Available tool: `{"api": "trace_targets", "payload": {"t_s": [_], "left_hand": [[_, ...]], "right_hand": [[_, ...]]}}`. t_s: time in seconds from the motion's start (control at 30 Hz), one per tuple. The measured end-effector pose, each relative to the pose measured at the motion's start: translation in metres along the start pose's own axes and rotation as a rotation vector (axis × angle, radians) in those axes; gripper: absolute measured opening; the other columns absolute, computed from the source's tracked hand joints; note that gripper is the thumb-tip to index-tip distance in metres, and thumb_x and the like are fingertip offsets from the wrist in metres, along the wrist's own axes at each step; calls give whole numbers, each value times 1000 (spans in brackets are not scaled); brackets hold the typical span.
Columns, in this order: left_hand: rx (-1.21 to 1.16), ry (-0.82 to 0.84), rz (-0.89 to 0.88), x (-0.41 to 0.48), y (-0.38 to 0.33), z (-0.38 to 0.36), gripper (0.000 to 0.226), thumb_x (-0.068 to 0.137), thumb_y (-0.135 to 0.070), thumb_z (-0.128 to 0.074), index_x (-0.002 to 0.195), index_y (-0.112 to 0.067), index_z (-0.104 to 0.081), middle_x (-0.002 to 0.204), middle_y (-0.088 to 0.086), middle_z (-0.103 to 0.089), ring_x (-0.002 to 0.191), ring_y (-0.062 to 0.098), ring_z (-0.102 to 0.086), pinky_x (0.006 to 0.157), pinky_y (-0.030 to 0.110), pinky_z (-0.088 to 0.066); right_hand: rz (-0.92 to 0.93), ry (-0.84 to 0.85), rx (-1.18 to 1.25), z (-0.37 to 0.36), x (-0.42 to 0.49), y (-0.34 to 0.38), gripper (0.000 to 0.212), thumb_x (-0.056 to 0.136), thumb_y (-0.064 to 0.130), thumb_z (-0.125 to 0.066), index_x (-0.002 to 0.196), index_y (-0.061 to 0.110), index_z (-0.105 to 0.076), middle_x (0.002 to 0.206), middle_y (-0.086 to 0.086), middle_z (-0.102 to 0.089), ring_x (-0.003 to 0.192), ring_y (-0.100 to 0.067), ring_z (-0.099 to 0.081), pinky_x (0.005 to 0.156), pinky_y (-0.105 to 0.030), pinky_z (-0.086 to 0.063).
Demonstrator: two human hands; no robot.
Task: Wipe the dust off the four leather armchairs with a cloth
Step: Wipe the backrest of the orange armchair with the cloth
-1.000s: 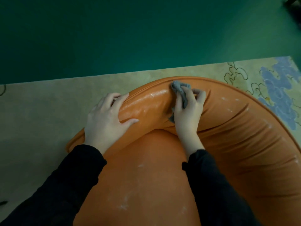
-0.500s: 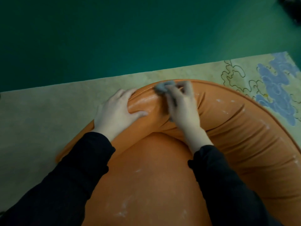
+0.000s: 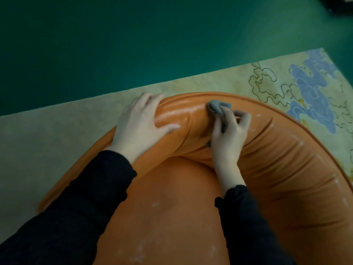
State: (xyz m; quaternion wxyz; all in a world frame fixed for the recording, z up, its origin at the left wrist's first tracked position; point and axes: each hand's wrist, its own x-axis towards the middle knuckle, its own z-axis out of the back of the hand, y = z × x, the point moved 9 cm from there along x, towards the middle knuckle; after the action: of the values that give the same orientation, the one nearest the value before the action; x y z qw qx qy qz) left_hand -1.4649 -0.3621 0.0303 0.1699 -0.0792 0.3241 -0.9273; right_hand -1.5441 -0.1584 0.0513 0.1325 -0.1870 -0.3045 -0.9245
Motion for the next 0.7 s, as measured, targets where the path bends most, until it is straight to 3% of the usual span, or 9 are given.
{"api": "trace_targets", "payload": {"t_s": [0.1,0.17,0.3,0.57,0.7], "left_hand": [[89,3,-42,15,-19,-15,81,77,-68,-63,142,-23,-44,136,-1,-48,128,21,-42,104,40,-35],[177,-32,-59,17,-20,-20,80,76,-72,-60,140,-26,-46,134,-4,-50,126,20,-45,101,39,-36],[197,-89,-81,18,-16,-20,75,74,-69,-64,135,-27,-51,129,-4,-53,122,21,-49,97,39,-39],[209,-100,-99,17,-17,-22,73,77,-65,-66,135,-23,-52,128,-1,-54,120,23,-49,97,40,-40],[208,-107,-99,16,-17,-22,72,77,-65,-65,136,-24,-52,129,-2,-54,122,22,-48,97,39,-38]], "right_hand": [[-91,-76,5,10,-3,-14,22,92,10,-59,112,4,-67,108,-18,-50,82,-10,-44,71,-9,-33],[-47,-96,58,9,0,-2,21,91,8,-61,110,3,-67,106,-19,-51,84,-3,-40,75,-2,-32],[155,50,85,-15,-2,26,23,90,6,-60,112,3,-66,107,-17,-50,88,-17,-48,72,-18,-41],[90,90,82,2,-43,0,26,90,12,-56,113,3,-66,105,-18,-50,94,-15,-49,78,-15,-42],[44,-28,104,5,9,2,22,89,4,-61,110,0,-66,104,-21,-50,89,-14,-46,80,2,-30]]}}
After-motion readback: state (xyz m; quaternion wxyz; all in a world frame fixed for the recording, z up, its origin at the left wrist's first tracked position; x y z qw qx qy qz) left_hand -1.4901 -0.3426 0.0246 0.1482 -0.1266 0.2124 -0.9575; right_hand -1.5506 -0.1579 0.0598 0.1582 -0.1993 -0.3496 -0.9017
